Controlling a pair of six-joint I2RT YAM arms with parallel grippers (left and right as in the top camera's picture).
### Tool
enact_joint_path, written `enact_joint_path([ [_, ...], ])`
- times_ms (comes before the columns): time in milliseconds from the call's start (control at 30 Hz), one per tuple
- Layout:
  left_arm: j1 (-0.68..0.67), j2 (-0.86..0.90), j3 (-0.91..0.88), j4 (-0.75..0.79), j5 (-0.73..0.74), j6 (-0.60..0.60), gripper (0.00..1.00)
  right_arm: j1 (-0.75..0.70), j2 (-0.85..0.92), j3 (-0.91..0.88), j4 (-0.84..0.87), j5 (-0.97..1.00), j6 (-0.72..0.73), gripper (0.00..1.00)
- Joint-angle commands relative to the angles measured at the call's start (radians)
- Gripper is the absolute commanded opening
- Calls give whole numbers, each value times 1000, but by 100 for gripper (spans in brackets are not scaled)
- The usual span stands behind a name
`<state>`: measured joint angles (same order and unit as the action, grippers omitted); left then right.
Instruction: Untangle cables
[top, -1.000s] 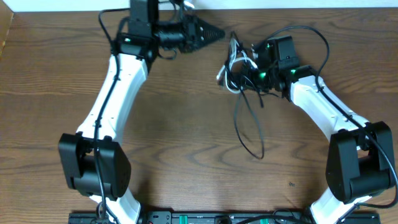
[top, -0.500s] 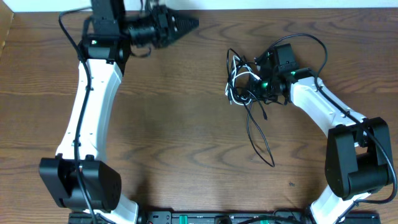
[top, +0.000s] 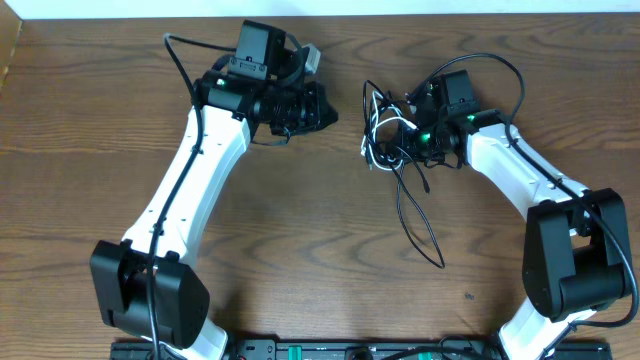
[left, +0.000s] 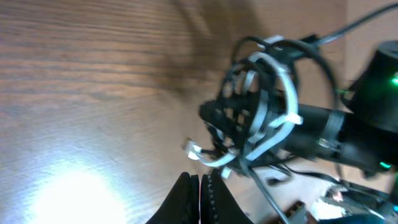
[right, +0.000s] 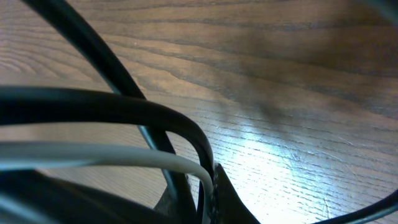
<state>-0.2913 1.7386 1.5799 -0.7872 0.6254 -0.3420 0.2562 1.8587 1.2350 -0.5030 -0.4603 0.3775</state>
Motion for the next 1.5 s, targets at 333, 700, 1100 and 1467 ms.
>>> enact_joint_path([
  [333, 2, 7, -106, 149, 21, -22, 26, 1, 0, -1, 0, -29, -16, 3],
  [700, -37, 48, -106, 203, 75, -29, 39, 1, 0, -1, 1, -29, -16, 4],
  [1100, -87, 111, -106, 359, 202, -38, 39, 1, 0, -1, -5, -29, -20, 4],
  [1467, -89, 121, -106, 374, 261, -36, 39, 1, 0, -1, 1, -30, -20, 5],
])
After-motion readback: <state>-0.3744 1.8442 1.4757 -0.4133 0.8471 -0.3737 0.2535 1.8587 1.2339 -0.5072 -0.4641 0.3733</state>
